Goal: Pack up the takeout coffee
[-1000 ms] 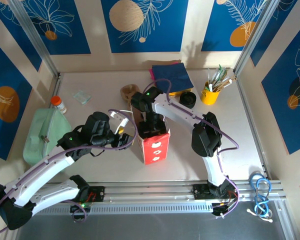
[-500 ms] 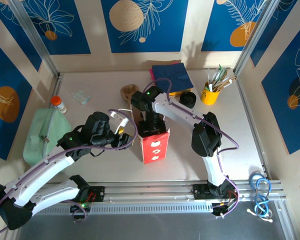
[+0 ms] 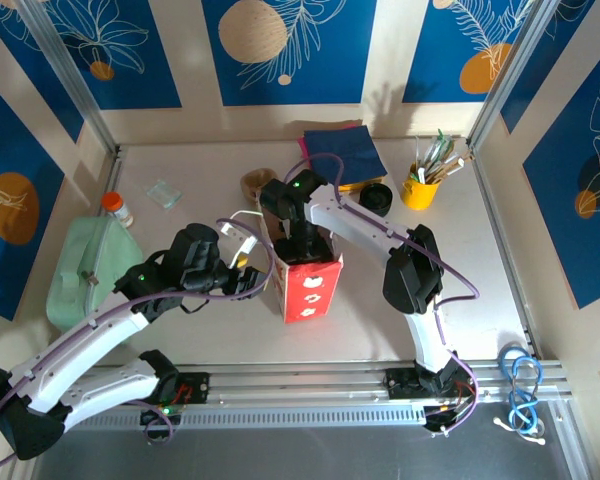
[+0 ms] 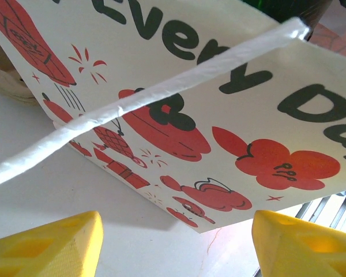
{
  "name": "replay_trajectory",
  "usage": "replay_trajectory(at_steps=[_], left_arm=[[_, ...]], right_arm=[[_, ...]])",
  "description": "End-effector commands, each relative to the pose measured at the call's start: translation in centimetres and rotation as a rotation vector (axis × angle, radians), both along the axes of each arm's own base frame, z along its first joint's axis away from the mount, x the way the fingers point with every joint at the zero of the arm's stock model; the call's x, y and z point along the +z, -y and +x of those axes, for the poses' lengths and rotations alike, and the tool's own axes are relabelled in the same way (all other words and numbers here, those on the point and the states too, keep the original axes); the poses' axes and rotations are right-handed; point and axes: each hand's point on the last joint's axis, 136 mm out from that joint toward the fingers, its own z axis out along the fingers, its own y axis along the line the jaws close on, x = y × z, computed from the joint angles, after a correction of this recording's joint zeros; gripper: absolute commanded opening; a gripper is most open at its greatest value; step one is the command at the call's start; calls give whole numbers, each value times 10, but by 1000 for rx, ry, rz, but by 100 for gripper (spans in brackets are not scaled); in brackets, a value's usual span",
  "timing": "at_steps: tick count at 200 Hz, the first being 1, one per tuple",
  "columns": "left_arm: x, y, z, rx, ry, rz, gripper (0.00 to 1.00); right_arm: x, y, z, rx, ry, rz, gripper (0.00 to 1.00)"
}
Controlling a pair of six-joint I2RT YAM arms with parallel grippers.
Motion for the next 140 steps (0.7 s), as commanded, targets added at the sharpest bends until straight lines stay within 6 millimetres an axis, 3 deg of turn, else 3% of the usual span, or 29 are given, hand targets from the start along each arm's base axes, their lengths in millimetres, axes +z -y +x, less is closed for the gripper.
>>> replay_trajectory(at_steps=[1,140], left_arm=[[-3,-4,-5,5,-7,13,69],[-1,-5,-5,6,1,10,69]], right_arm=[[19,2,-4,21,27,3,79],[47,5,-6,22,91,18,81]])
